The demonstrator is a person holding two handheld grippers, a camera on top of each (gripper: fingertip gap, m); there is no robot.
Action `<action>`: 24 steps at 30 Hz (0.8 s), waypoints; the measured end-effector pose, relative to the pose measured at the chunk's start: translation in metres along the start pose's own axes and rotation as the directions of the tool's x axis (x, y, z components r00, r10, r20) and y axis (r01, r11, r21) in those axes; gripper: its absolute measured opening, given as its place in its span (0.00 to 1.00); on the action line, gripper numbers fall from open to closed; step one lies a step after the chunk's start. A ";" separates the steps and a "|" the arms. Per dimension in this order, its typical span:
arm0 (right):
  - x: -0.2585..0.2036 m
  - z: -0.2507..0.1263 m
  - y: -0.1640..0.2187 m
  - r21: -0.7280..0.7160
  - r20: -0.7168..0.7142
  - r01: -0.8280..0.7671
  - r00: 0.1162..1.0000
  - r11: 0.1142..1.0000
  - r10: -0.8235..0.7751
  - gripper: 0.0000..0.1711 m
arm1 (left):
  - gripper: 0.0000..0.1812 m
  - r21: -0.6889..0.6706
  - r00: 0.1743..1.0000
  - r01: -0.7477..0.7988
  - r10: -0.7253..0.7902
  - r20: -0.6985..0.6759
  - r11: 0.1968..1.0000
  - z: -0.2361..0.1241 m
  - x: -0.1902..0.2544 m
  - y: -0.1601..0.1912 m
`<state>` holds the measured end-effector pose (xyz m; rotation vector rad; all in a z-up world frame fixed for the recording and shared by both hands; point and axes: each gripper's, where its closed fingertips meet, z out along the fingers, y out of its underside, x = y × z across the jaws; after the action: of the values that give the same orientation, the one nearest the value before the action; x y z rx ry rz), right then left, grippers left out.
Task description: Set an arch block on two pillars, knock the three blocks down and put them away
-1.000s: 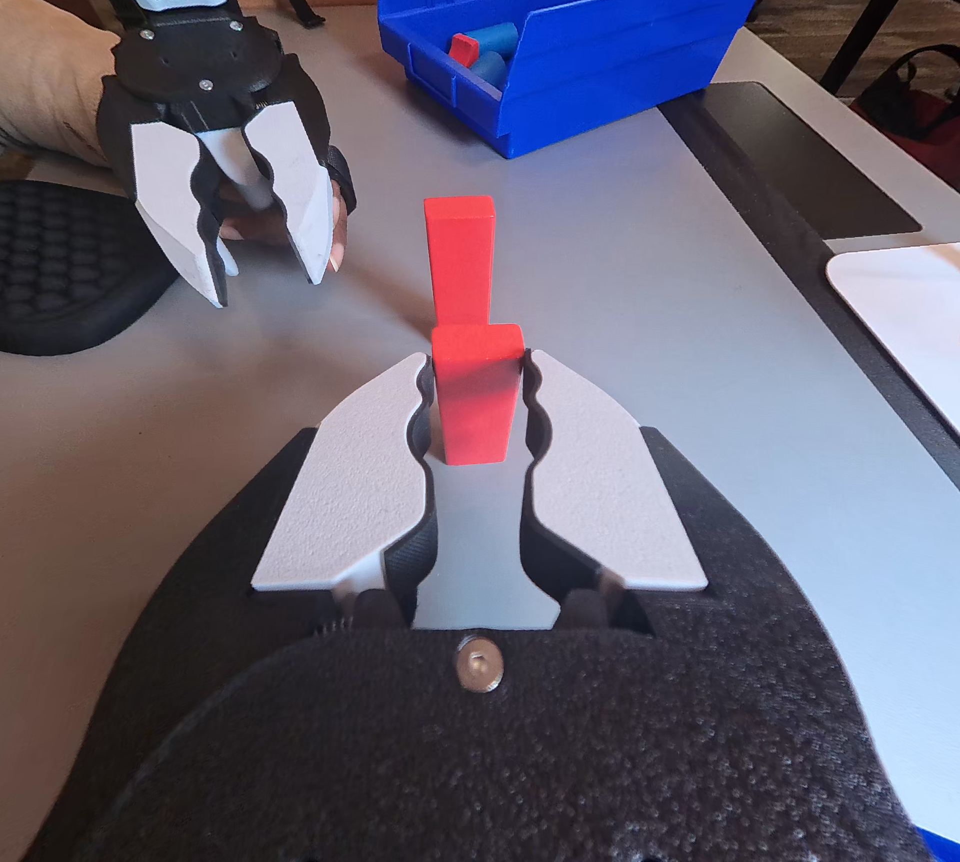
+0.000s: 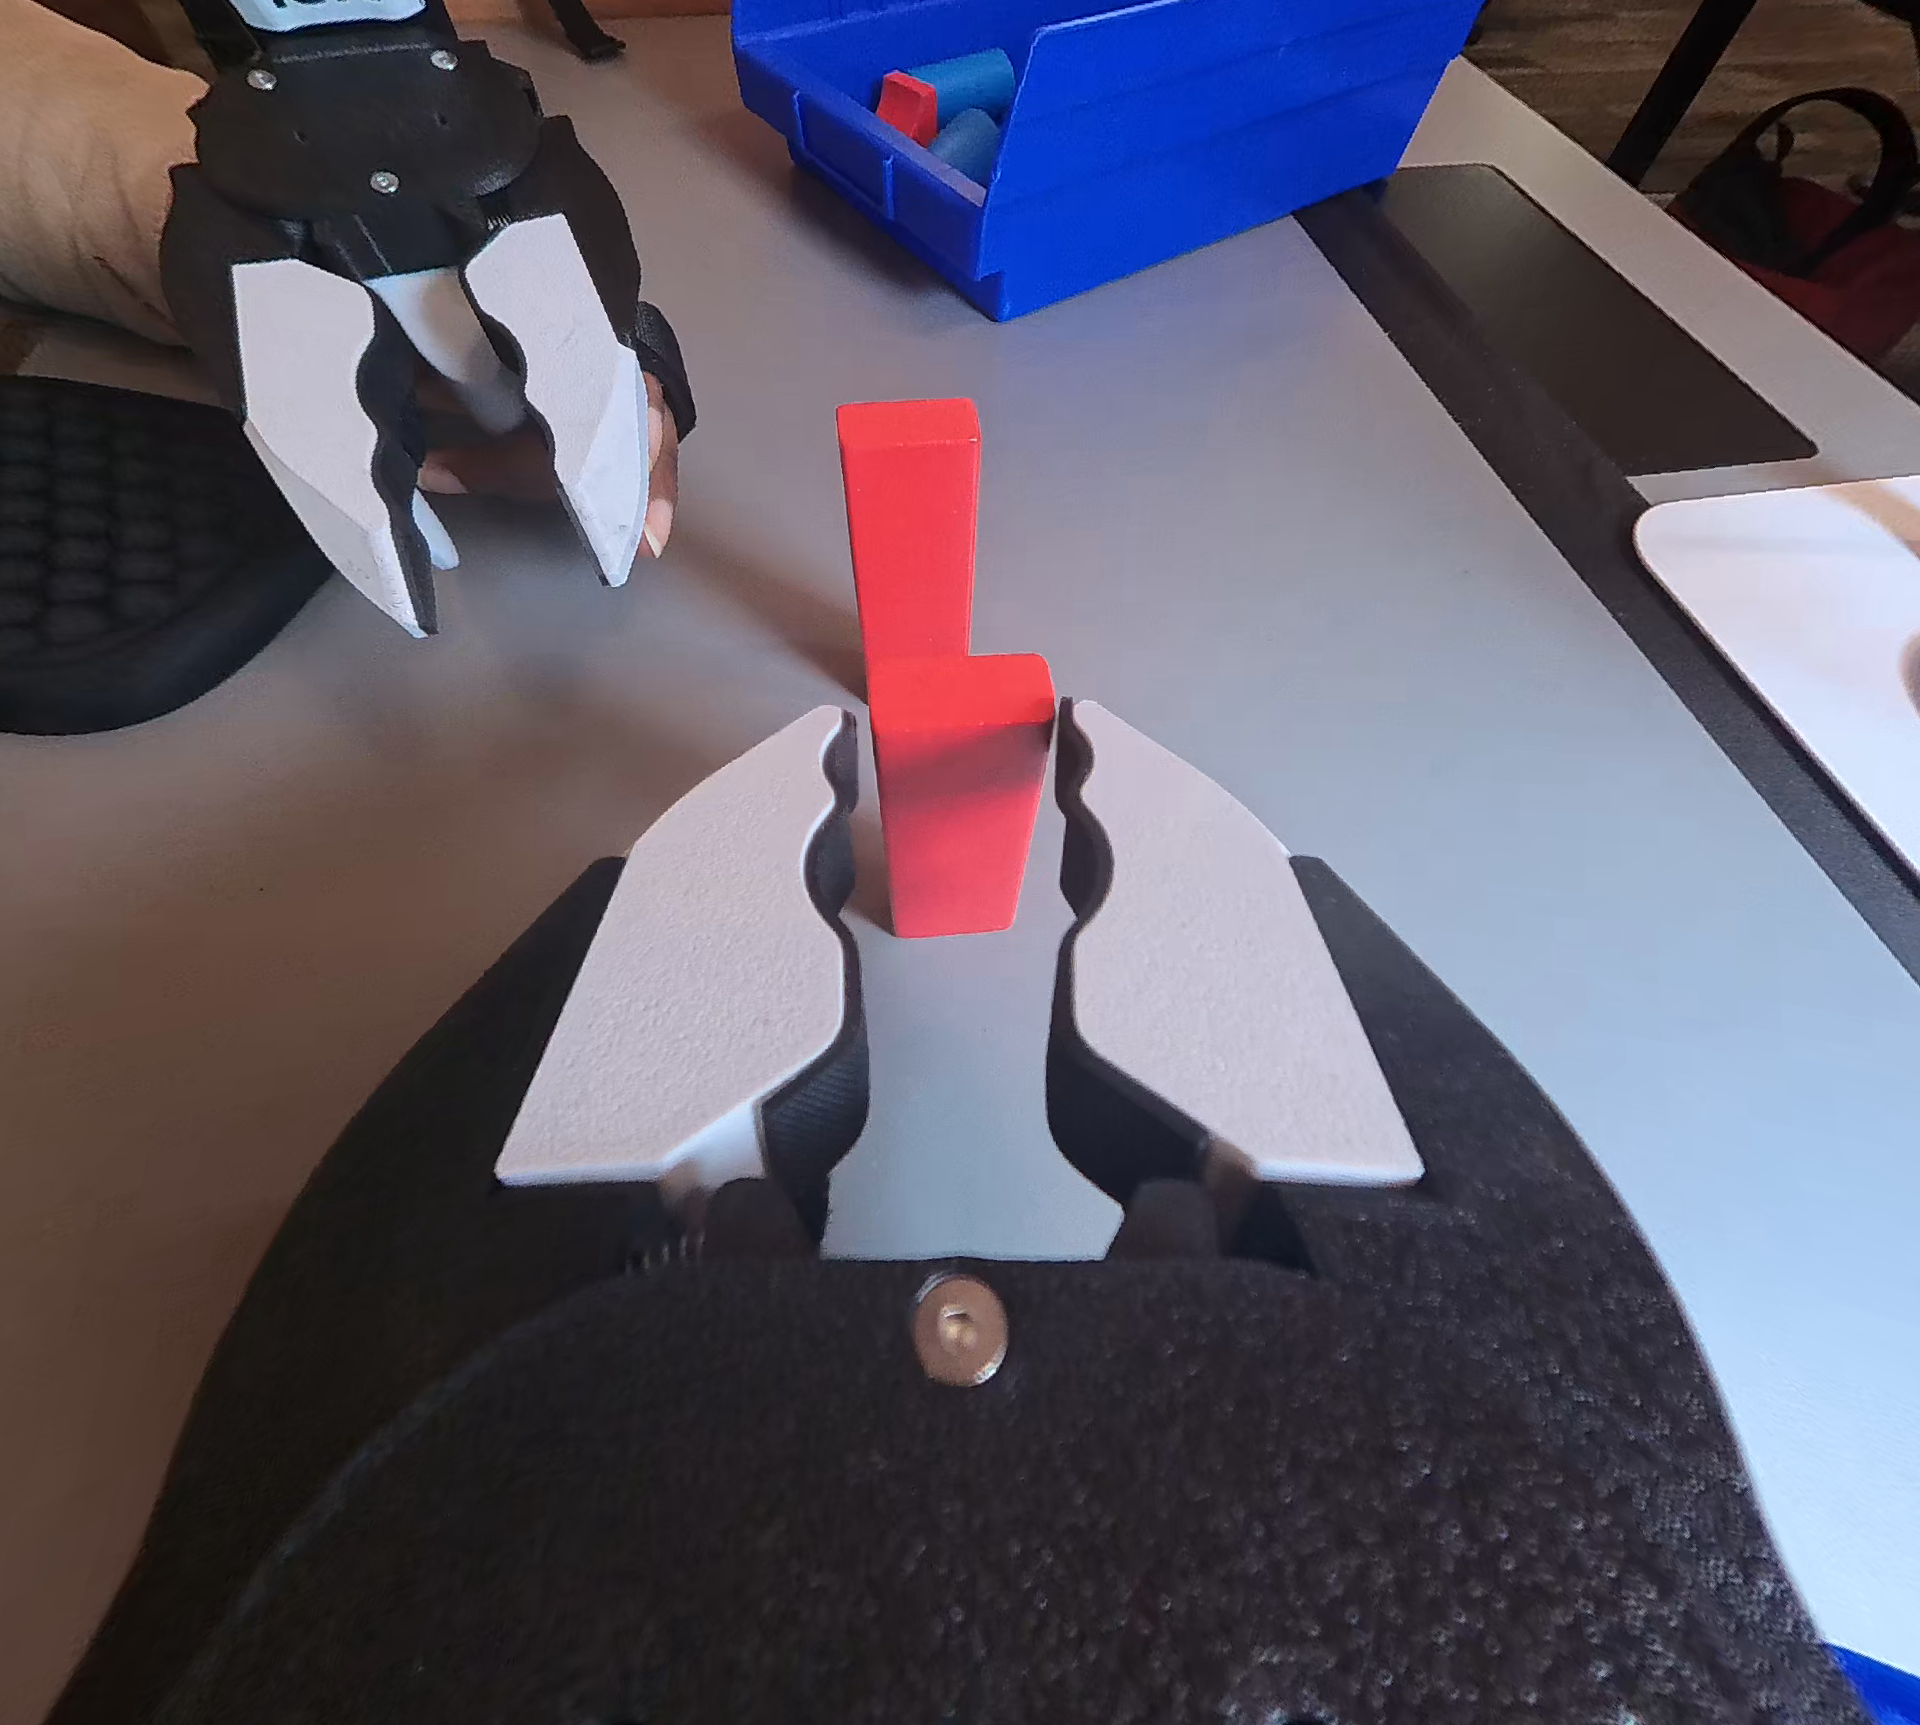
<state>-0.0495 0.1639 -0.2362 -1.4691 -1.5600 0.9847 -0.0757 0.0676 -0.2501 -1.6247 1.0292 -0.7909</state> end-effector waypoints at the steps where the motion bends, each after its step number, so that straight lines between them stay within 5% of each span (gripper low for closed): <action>1: 0.000 0.000 0.000 0.001 0.001 -0.001 1.000 1.000 0.001 0.21 | 0.20 0.000 1.000 0.000 0.000 0.000 1.000 0.000 0.000 0.000; 13: 0.000 -0.004 -0.006 0.021 -0.007 -0.016 1.000 1.000 0.017 0.27 | 0.20 0.001 1.000 -0.001 0.001 -0.001 1.000 0.000 0.000 0.000; 19: -0.007 -0.037 -0.039 0.118 -0.105 -0.020 0.994 0.993 0.032 0.34 | 0.19 0.008 1.000 0.015 -0.015 -0.001 1.000 -0.006 -0.002 -0.003; 24: -0.036 -0.077 -0.052 0.150 -0.188 0.044 0.982 0.988 -0.015 0.34 | 0.20 0.024 0.981 -0.027 0.022 0.194 0.999 -0.065 -0.057 -0.046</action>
<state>0.0009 0.1280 -0.1585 -1.3849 -1.3381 0.9015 -0.1459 0.0990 -0.1888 -1.6285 0.8945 -0.6132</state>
